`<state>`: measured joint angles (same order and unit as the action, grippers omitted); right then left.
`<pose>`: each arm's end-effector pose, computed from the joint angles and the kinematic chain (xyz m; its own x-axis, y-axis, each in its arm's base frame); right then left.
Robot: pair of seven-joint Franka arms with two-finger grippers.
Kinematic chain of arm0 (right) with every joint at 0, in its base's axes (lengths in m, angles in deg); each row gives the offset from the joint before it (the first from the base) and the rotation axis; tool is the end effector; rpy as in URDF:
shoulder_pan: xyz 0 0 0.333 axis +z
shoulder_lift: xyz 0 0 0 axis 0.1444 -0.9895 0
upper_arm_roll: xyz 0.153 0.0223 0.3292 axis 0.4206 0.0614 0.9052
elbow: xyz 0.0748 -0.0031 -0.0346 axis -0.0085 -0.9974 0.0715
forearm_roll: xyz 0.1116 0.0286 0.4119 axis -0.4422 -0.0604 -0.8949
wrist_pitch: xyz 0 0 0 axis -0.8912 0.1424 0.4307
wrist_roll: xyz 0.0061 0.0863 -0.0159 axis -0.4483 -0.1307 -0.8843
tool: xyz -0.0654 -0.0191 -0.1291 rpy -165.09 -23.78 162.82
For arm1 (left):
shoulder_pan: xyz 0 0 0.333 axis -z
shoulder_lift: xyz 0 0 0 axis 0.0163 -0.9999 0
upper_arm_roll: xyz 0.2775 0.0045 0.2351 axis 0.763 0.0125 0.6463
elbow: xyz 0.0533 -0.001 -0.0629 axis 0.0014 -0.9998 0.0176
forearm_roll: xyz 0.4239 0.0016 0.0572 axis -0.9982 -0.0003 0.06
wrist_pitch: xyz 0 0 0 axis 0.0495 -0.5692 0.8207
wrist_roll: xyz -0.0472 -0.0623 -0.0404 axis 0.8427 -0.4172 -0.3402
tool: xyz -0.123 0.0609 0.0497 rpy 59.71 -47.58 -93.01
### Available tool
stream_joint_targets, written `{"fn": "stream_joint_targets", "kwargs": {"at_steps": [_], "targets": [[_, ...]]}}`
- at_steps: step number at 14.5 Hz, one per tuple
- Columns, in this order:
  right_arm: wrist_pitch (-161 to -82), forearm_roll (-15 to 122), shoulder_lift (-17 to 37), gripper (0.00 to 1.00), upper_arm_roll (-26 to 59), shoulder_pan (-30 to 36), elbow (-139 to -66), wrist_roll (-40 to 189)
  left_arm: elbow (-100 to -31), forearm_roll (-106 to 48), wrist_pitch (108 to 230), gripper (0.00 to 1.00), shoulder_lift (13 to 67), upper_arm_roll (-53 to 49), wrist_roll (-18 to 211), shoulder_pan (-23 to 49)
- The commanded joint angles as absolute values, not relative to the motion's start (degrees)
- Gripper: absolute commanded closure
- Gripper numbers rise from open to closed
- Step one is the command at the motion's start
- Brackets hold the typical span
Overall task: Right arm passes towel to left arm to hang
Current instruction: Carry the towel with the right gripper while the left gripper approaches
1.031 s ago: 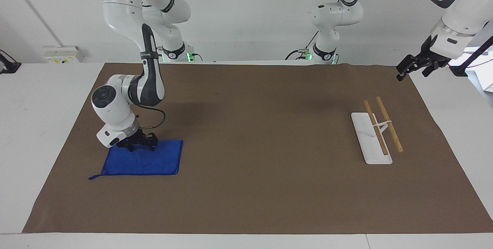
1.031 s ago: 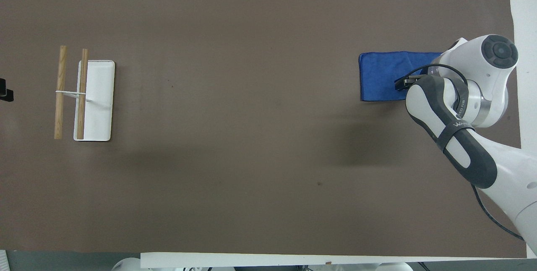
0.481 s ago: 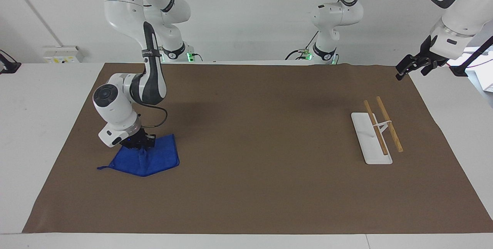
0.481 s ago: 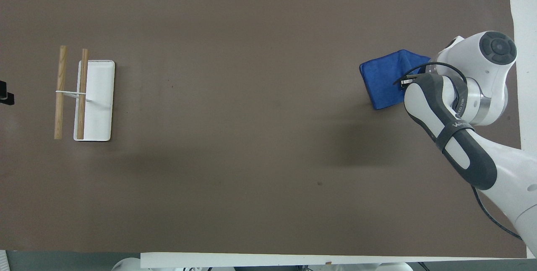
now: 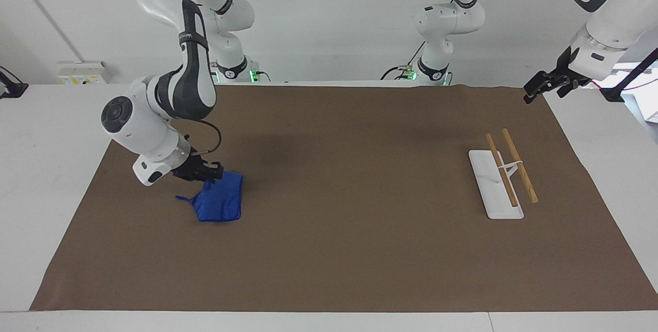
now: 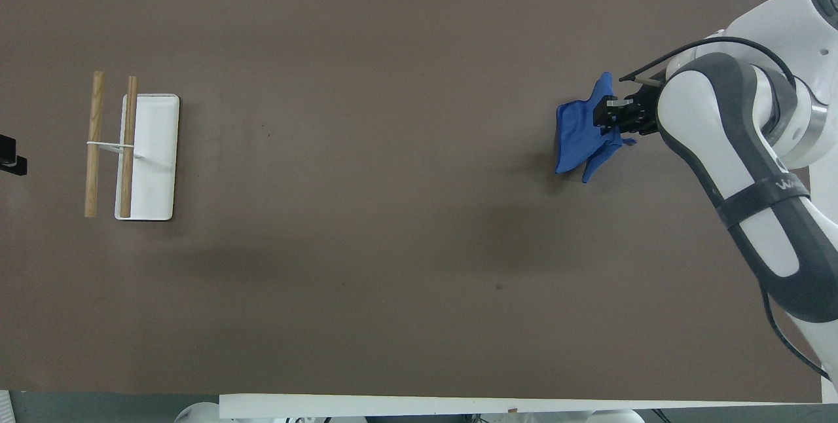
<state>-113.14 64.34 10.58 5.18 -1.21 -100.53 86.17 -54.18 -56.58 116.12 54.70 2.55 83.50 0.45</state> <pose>0.6524 0.0693 0.4003 0.9785 -0.1279 -0.1616 -0.1690 -0.9469 -0.2735 0.5423 0.0228 0.6076 0.9891 0.0768 -0.1256 0.0719 -0.9965 -0.0436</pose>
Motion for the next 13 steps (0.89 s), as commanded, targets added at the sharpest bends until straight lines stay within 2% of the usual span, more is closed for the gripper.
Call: {"fn": "stream_joint_targets", "kwargs": {"at_steps": [1, 3, 5, 9, 13], "targets": [[-112.46, 58.94, 13.02, 1.00, 7.49, 2.24, -100.76, 98.57, -55.95, -56.14, 114.71, 0.00, 55.98, 2.29, 85.77, 0.50], [-112.89, 50.52, 13.81, 1.00, 8.63, 5.48, -100.76, 108.40, -56.49, -55.96, 115.41, 0.00, 56.33, 2.03, 93.29, 0.76], [-113.94, 43.39, 13.90, 1.00, 8.81, 10.13, -100.85, 116.50, -57.97, -55.70, 117.87, 0.00, 56.77, 1.94, 105.23, 4.08], [-124.73, 34.77, 13.64, 1.00, 8.90, 19.80, -101.11, 130.40, -63.42, -55.70, 124.11, 0.00, 59.31, 1.94, 133.00, 10.50], [-133.97, 27.81, 13.29, 1.00, 8.90, 26.49, -101.46, 139.02, -67.46, -55.52, 130.52, 0.00, 59.50, 1.94, 155.69, 17.35]]}}
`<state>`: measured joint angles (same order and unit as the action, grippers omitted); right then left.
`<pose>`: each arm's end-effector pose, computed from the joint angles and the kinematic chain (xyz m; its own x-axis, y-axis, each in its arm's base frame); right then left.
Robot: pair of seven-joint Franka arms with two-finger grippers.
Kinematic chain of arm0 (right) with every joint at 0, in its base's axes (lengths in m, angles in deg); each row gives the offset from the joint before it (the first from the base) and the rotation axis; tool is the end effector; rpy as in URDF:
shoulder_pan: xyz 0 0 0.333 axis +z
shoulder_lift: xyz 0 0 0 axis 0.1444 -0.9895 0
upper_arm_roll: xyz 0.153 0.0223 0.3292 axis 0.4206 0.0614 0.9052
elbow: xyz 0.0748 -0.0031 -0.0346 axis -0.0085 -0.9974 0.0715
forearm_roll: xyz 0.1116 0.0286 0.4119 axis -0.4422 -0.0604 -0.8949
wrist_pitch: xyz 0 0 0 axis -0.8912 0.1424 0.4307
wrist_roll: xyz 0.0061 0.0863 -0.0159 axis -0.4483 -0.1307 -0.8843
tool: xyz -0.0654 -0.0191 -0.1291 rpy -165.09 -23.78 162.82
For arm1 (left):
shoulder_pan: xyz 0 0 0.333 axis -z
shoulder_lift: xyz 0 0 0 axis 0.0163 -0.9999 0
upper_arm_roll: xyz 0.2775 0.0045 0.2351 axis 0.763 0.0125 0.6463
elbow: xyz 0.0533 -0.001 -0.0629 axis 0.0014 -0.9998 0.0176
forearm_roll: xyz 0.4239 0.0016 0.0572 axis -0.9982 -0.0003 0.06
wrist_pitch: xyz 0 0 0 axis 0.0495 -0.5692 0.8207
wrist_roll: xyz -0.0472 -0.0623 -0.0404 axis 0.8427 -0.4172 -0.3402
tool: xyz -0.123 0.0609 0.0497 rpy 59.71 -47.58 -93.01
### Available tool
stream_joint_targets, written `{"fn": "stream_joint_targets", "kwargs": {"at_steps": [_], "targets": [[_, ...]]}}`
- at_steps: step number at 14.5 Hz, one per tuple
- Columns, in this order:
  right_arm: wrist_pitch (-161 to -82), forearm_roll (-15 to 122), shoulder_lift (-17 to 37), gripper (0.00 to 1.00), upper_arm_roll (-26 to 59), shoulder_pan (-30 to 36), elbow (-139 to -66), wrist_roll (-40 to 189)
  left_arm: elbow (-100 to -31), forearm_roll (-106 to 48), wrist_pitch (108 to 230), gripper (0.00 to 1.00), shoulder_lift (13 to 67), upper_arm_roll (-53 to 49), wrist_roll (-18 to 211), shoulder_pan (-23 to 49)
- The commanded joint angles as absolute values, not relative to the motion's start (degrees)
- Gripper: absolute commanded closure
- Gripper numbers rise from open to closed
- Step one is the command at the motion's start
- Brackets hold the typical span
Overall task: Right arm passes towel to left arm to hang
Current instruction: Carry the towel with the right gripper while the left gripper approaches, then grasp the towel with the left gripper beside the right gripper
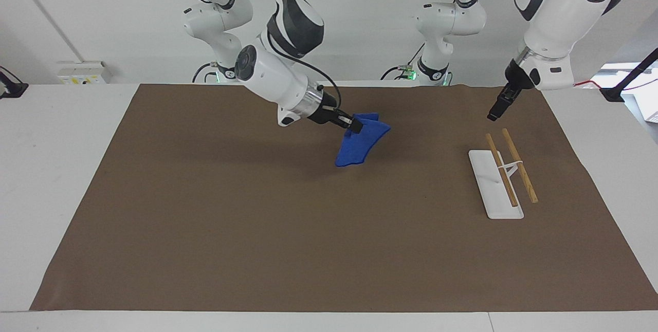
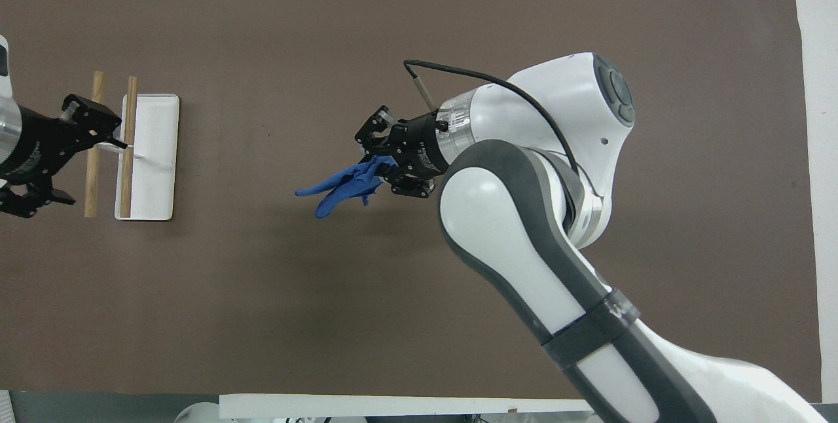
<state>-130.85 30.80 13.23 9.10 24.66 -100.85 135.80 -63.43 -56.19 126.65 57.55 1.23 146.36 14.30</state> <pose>0.5641 0.4192 0.4756 0.6312 -0.5084 -0.5857 -0.7742 -0.4592 -0.4357 0.5257 -0.1212 0.5674 0.6199 0.7846 0.0067 0.7833 -0.6183 -0.0644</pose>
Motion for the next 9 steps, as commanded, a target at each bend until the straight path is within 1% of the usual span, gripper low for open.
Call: {"fn": "stream_joint_targets", "kwargs": {"at_steps": [1, 6, 8, 9], "targets": [[-135.99, 27.45, 13.20, 1.00, 8.90, 27.63, -101.46, 140.61, -68.00, -55.52, 132.19, 0.00, 59.15, 1.94, 160.44, 19.02], [-140.57, 27.36, 13.03, 1.00, 8.99, 32.12, -101.55, 144.49, -71.77, -55.43, 135.54, 0.01, 58.97, 1.94, 170.31, 25.36], [-141.46, 27.36, 12.94, 1.00, 9.07, 32.22, -101.55, 144.49, -73.71, -55.43, 135.89, 0.03, 59.32, 1.94, 170.42, 26.51], [-141.55, 27.36, 12.94, 0.99, 9.08, 32.22, -101.55, 144.49, -74.93, -55.34, 137.03, 0.05, 59.41, 1.94, 170.42, 26.77]]}}
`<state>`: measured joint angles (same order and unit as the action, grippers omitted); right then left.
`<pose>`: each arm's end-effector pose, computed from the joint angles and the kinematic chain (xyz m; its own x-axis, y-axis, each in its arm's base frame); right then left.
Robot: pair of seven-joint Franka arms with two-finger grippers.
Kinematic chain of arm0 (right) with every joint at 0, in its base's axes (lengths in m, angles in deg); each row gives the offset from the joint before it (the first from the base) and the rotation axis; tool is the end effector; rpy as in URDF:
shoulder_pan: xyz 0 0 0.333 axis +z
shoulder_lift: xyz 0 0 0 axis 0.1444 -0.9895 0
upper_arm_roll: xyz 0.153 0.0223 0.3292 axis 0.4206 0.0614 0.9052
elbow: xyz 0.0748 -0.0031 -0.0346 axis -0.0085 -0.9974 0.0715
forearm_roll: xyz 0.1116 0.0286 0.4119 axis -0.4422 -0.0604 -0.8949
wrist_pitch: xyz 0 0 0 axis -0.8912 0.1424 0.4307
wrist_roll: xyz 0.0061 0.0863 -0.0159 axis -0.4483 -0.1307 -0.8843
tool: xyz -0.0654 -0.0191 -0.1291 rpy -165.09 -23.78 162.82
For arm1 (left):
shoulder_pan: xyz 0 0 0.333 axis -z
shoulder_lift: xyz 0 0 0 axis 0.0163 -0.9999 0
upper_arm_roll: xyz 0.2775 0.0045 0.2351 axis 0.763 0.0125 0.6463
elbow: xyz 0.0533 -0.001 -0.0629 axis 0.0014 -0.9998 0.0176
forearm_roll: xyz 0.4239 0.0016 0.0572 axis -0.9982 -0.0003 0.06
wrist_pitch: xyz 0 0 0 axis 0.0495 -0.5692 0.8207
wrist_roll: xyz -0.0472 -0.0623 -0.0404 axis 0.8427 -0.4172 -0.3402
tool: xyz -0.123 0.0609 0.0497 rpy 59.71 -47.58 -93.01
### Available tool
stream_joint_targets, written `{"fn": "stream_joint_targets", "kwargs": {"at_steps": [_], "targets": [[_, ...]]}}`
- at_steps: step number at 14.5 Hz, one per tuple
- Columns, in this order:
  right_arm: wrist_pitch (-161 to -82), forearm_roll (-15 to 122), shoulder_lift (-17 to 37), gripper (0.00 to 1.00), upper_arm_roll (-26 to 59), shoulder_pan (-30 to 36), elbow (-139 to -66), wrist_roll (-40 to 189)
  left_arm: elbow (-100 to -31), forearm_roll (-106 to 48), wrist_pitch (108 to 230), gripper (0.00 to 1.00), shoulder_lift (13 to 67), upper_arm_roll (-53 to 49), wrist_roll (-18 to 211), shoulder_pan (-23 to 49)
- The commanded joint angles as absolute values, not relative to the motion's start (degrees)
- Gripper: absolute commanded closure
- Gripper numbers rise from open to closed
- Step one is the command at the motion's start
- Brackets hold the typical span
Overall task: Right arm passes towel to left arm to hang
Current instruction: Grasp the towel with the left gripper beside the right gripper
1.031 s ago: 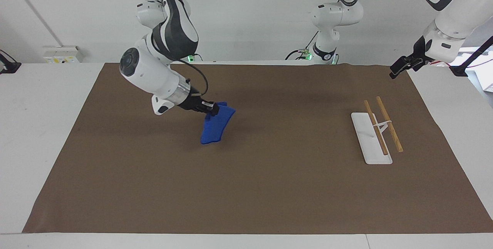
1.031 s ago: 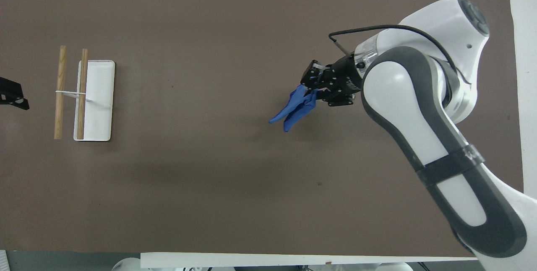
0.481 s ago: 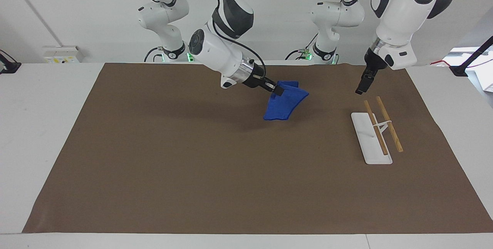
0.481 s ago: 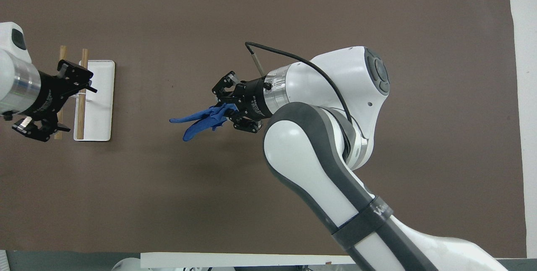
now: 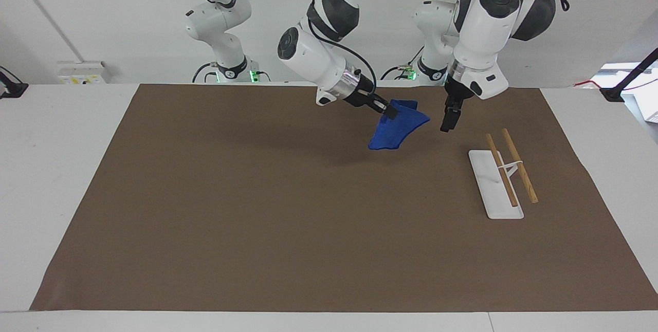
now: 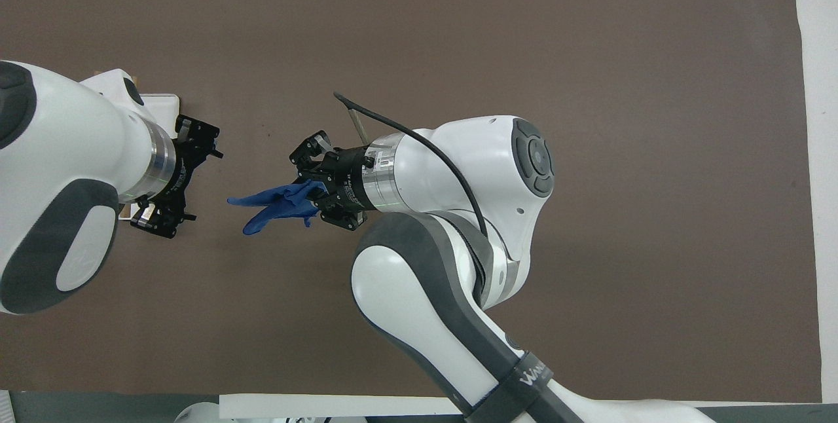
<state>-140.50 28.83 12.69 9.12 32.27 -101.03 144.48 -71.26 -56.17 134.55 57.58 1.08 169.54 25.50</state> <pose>0.5291 0.4843 0.4795 0.5575 -0.5556 -0.6168 -0.8301 -0.3610 -0.4250 0.4895 -0.2219 0.5094 0.4501 0.8924 0.0305 0.8923 -0.4482 -0.0549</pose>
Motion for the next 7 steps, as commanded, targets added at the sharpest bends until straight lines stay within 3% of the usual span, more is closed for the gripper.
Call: {"fn": "stream_joint_targets", "kwargs": {"at_steps": [1, 3, 4, 6, 7], "targets": [[-141.55, 27.36, 12.85, 0.99, 8.99, 32.22, -101.55, 144.58, -76.25, -55.34, 138.52, 0.07, 59.49, 1.85, 170.42, 26.86], [-141.55, 27.36, 12.94, 0.99, 9.08, 32.30, -101.55, 144.58, -77.40, -55.34, 139.41, 0.11, 59.41, 1.85, 170.51, 28.09], [-141.55, 27.36, 12.85, 0.99, 9.08, 32.22, -101.55, 144.58, -77.41, -55.26, 140.28, 0.21, 59.15, 1.85, 170.51, 28.18], [-141.55, 27.36, 12.94, 0.99, 9.08, 32.30, -101.64, 144.58, -77.41, -54.47, 141.60, 0.23, 58.97, 1.94, 170.42, 28.88], [-141.64, 27.36, 12.94, 0.99, 9.08, 32.30, -101.64, 144.58, -77.41, -53.94, 141.87, 0.33, 58.79, 1.85, 170.59, 28.97]]}}
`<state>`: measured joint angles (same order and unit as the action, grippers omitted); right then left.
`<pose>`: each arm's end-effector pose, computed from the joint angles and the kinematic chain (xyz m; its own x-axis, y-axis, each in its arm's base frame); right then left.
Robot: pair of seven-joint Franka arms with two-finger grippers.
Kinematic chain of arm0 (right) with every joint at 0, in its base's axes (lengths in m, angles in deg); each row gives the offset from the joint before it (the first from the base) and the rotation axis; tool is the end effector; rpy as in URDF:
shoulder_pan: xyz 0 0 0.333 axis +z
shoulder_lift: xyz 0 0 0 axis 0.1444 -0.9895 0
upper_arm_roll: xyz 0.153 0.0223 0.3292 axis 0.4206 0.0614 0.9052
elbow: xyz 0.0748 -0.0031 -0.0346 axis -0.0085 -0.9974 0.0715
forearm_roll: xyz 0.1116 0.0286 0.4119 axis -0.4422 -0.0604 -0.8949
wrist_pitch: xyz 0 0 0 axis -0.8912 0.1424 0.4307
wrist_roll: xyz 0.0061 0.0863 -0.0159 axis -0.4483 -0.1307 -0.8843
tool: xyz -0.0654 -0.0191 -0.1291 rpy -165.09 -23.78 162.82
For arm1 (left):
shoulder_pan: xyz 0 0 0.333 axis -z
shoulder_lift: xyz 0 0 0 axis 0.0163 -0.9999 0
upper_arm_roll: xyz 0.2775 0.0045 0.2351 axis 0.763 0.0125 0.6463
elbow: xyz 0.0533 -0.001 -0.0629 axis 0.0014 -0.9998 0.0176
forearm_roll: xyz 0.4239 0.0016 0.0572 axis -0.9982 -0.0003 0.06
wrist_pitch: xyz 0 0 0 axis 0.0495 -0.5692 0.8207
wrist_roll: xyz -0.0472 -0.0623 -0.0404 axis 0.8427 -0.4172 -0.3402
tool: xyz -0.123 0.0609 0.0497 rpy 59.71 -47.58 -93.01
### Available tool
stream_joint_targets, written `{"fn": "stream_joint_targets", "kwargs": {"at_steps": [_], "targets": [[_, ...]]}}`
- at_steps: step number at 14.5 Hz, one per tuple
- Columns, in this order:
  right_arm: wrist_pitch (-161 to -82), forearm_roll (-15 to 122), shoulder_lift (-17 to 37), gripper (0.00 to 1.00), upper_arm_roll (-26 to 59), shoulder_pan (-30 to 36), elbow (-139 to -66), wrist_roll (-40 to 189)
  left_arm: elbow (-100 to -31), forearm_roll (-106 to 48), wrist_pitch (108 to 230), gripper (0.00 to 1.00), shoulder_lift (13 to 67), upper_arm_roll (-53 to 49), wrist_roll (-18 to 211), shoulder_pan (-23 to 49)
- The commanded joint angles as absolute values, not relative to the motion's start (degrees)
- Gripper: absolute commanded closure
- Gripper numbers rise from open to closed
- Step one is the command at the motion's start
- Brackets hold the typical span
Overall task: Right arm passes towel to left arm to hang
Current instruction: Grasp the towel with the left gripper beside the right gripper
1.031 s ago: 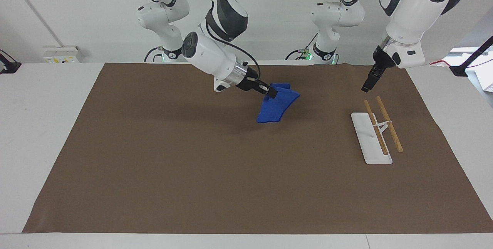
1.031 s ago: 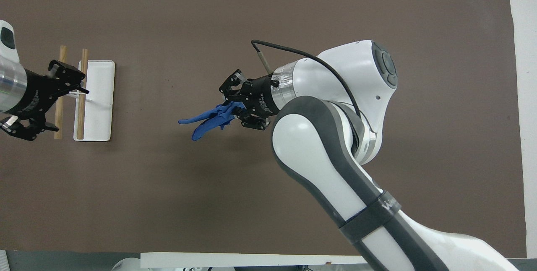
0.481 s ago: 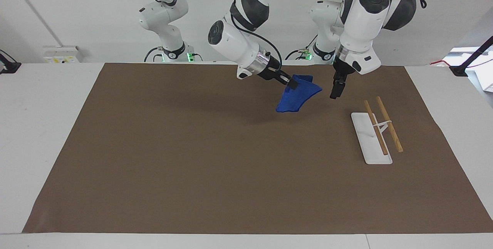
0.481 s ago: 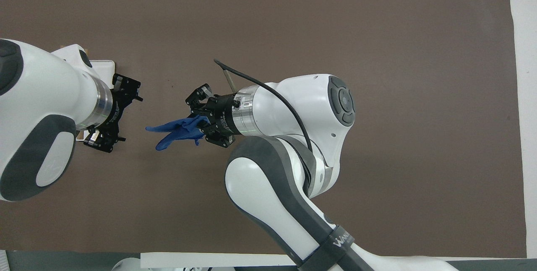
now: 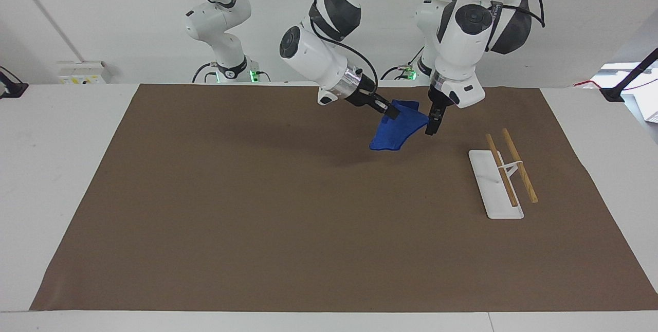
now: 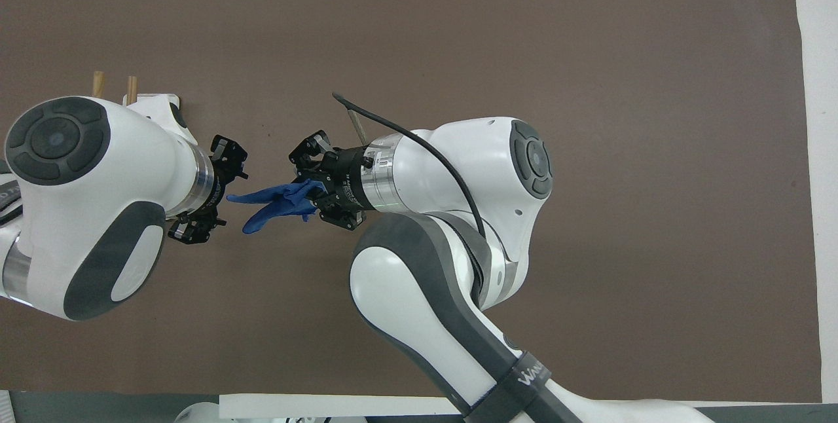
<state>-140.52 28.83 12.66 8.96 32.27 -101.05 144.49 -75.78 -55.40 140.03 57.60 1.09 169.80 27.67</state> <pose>0.5304 0.4829 0.4790 0.5557 -0.5579 -0.6164 -0.8313 -0.3589 -0.4245 0.4778 -0.2408 0.4775 0.4774 0.8785 0.0178 0.8784 -0.4766 -0.0373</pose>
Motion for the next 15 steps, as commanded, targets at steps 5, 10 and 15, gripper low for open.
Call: {"fn": "stream_joint_targets", "kwargs": {"at_steps": [5, 10, 15], "targets": [[-141.73, 27.36, 12.94, 0.99, 9.08, 32.30, -101.81, 144.58, -76.01, -53.15, 140.83, 1.00, 58.01, 1.94, 170.86, 28.97], [-141.73, 27.45, 12.94, 0.98, 9.08, 32.30, -101.81, 144.49, -71.25, -52.80, 136.95, 1.00, 55.89, 1.94, 170.86, 28.80], [-141.55, 31.20, 12.94, 0.00, 8.73, 31.95, -101.81, 137.66, -68.98, -54.20, 136.52, 1.00, 55.63, 2.11, 163.42, 28.71]]}}
